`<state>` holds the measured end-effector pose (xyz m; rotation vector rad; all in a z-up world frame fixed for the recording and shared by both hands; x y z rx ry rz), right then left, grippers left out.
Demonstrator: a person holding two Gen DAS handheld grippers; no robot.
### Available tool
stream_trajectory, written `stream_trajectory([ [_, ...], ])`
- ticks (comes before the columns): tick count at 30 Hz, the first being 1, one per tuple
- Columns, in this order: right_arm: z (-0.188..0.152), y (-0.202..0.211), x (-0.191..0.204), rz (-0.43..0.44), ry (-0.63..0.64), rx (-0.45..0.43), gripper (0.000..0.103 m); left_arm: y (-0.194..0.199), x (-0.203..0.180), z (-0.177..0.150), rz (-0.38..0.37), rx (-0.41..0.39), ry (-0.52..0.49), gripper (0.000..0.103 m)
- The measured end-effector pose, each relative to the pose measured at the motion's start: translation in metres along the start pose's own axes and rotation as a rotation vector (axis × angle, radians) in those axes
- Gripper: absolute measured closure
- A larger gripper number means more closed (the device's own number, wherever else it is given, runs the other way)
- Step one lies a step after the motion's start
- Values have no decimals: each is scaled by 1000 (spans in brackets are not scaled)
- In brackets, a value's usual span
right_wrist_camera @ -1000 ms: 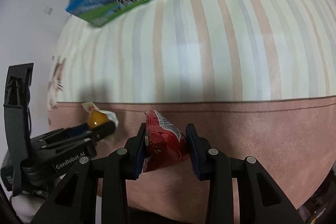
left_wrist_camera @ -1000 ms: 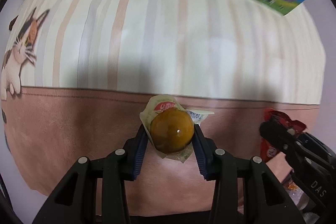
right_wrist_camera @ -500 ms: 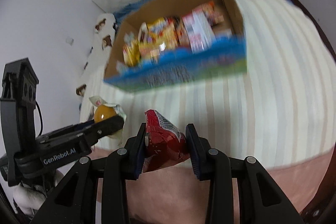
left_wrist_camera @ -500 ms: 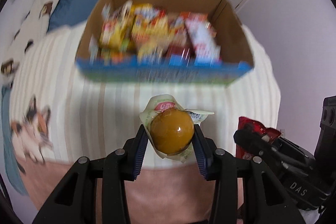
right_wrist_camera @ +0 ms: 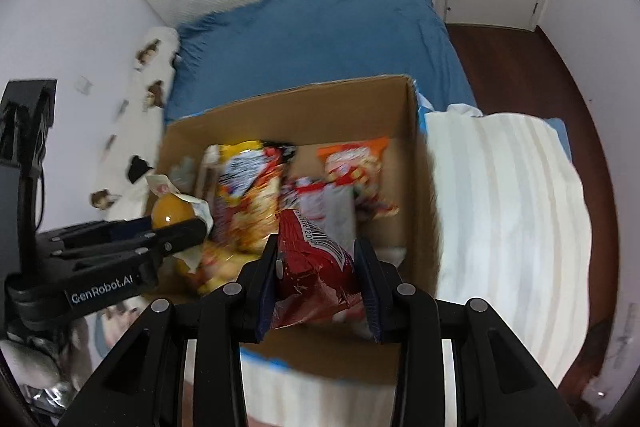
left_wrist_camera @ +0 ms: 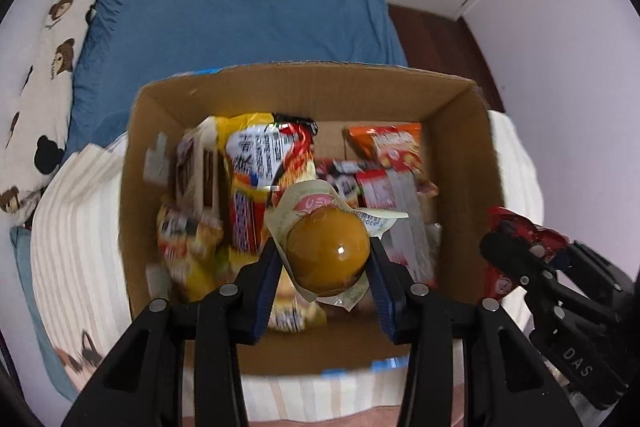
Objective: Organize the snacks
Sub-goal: 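Carry both items into the cardboard box and open both tools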
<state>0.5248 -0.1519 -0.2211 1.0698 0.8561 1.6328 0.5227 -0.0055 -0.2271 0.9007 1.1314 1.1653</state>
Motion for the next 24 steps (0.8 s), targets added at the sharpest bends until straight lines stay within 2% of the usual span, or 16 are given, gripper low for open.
stream_trajectory([
  [6,15,-43,-19,-54,-7,118,64,-51,11,20,4,129,15,64],
  [12,15,-71,-30,-86,-16,196,62,-73,22,18,13,193,36,63],
  [15,10,-81,-36,-80,-50,260,41,-80,29,13,-16,233,101,61],
  [16,7,-83,-35,-70,-51,266,35,-81,31,11,-30,240,112,58],
  [17,6,-84,-33,-63,-54,275,34,-80,33,10,-31,237,119,50],
  [18,4,-82,-32,-66,-53,280,30,-79,37,10,-12,225,110,35],
  [20,0,-84,-27,-54,-50,291,21,-75,39,9,11,211,81,16],
  [24,-4,-84,-18,-63,-42,287,9,-64,44,2,12,198,73,15],
])
Point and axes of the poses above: each gripper's, at about its wrist camera, not at the fingertips, and y roughly against the way its jaws point, x to its left, z to its top, the point moved 8 cm from there along -y, roughly the way its jaws point, and after that the axes turned 6 degrees about -x, right-handed, at the moved point
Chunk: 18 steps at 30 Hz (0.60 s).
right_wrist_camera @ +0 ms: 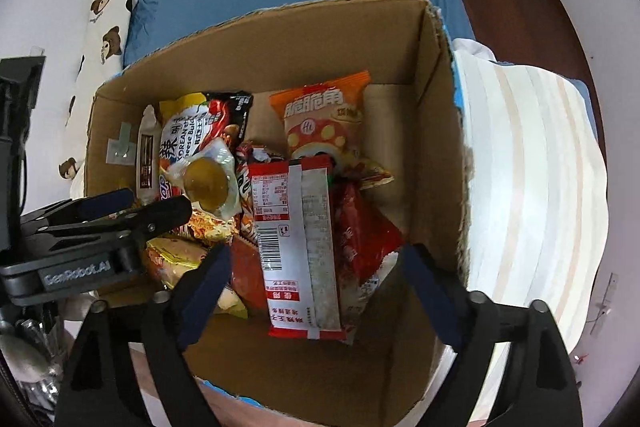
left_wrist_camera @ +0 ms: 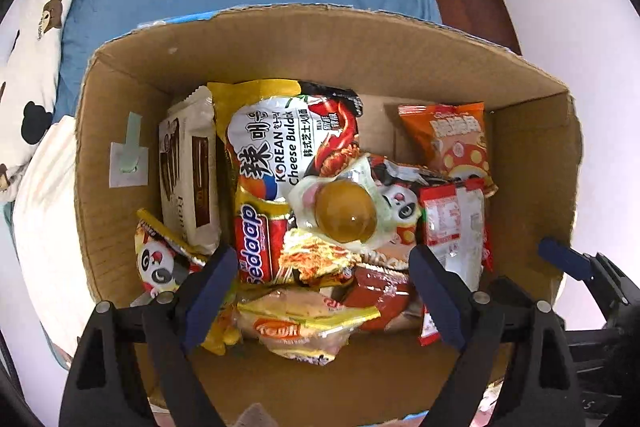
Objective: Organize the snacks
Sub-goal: 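Carry both items into the cardboard box and open both tools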
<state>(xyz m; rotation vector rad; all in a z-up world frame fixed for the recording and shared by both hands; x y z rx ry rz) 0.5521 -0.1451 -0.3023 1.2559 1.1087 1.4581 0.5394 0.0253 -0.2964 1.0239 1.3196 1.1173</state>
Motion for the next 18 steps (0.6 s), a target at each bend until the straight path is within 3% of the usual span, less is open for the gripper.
stream_trajectory([
  [9,-8,16,8,-27,19,-54,6,25,21,-23,36,-73,2,11],
  [18,-36,49,16,-41,54,-206,6,74,29,-62,102,-298,-7,11],
])
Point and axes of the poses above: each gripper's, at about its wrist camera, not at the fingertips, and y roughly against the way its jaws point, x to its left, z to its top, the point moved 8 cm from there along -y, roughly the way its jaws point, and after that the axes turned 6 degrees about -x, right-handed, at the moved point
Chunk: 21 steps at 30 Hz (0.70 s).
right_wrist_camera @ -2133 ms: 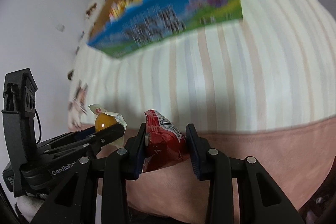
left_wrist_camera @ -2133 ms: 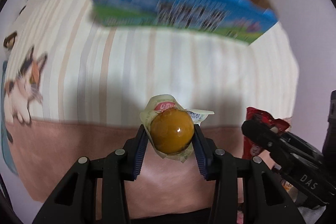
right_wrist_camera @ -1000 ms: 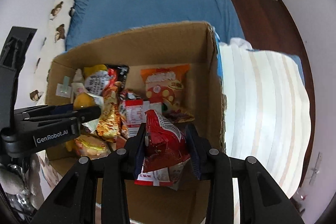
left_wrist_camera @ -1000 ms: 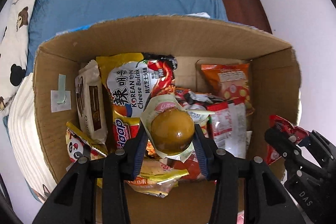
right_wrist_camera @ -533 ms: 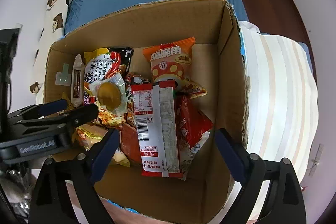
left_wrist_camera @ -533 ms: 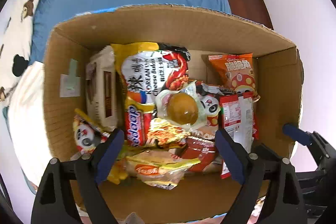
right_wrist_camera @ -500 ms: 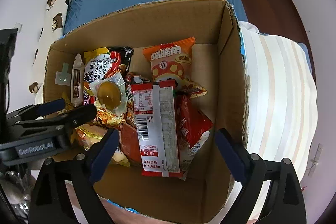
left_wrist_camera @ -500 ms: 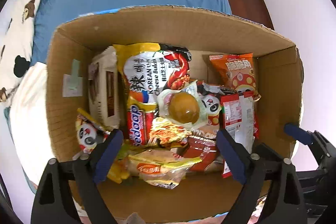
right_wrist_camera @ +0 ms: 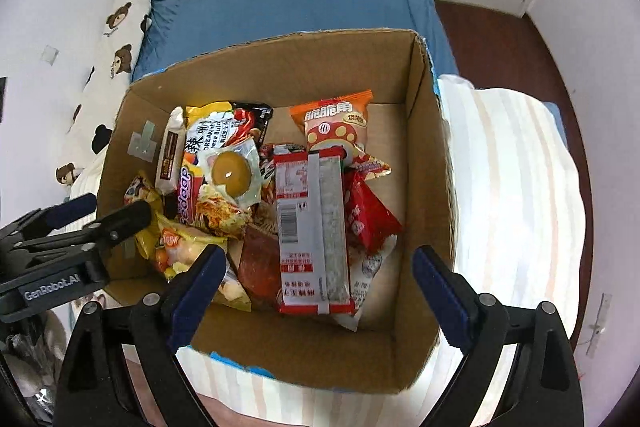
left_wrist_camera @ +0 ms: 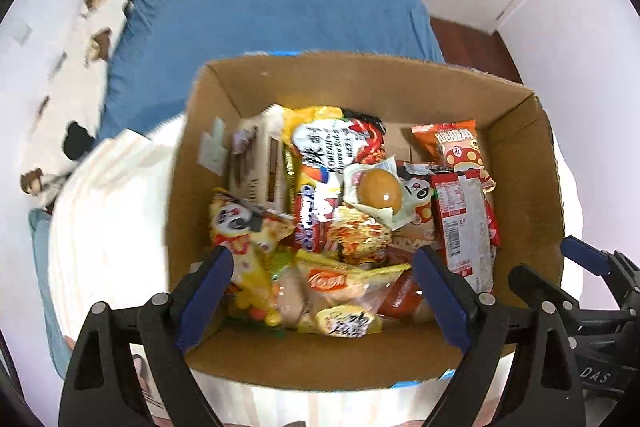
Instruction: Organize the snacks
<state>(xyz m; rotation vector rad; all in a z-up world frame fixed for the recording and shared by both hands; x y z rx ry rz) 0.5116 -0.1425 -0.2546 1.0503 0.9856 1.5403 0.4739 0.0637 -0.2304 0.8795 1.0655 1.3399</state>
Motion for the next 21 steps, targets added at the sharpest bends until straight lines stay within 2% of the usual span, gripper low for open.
stream_trajectory([
  [9,-37,44,7,9,-13,-156,6,54,4,-28,25,-163,-8,11],
  [15,-62,89,15,26,-3,-256,6,95,0,-52,22,-255,-14,11],
  [21,-103,145,24,44,11,-351,6,144,-5,-89,21,-345,-33,11],
])
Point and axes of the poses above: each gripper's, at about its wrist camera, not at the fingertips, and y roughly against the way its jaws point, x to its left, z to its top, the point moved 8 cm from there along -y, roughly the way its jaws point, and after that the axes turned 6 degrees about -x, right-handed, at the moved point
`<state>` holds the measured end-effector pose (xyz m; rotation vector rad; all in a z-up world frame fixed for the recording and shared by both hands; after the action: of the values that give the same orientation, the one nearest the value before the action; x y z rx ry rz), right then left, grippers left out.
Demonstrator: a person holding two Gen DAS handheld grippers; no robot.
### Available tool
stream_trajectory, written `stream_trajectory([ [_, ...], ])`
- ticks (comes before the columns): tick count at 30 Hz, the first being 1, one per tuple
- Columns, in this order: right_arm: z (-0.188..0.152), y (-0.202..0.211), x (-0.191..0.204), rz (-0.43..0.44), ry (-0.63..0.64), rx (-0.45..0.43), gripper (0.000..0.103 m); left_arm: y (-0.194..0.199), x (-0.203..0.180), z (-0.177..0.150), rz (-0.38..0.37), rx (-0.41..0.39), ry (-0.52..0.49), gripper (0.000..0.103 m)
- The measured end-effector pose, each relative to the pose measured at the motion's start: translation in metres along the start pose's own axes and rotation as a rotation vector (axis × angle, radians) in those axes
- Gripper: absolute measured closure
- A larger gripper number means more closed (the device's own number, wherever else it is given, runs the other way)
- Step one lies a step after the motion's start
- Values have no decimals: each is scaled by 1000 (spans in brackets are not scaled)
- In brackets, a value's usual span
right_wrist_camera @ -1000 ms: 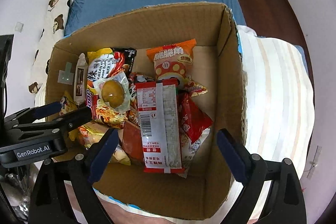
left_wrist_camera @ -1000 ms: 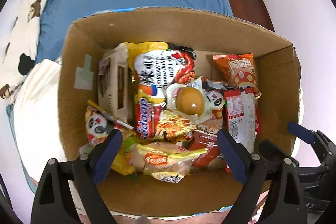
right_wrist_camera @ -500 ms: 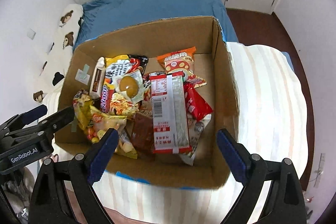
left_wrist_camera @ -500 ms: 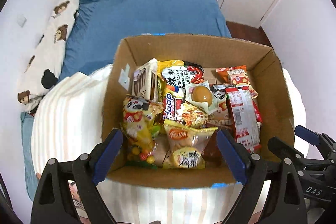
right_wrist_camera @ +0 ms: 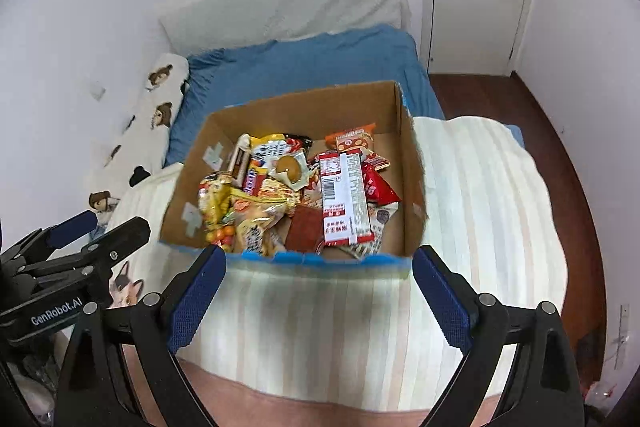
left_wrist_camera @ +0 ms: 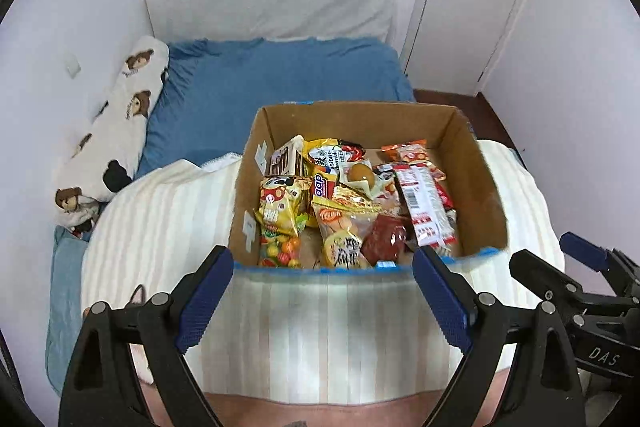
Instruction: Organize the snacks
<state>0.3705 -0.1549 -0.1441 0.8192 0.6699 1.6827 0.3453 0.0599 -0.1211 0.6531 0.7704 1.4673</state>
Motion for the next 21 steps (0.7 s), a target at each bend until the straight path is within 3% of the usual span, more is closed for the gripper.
stream_trajectory([
  [6,-22,56,6,-20,22,-75,2,50,-7,-29,5,-59,-28,10],
  [8,-32,76,7,-42,31,-105,1,65,-9,-39,-3,-79,-29,1],
  [21,-68,186,20,-44,44,-256,0,158,-4,-70,52,-214,-22,0],
])
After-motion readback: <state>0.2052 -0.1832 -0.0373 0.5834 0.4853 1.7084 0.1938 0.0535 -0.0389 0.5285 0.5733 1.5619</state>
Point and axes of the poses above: each gripper's, at about its wrist camera, not at the fingertips, and y roughly against the way its jaws point, x to its left, z to its top, the point moved 8 cm from there along -y, roughly the way its jaws point, and after that the axes turned 6 degrees about -x, right-handed, at the moved point
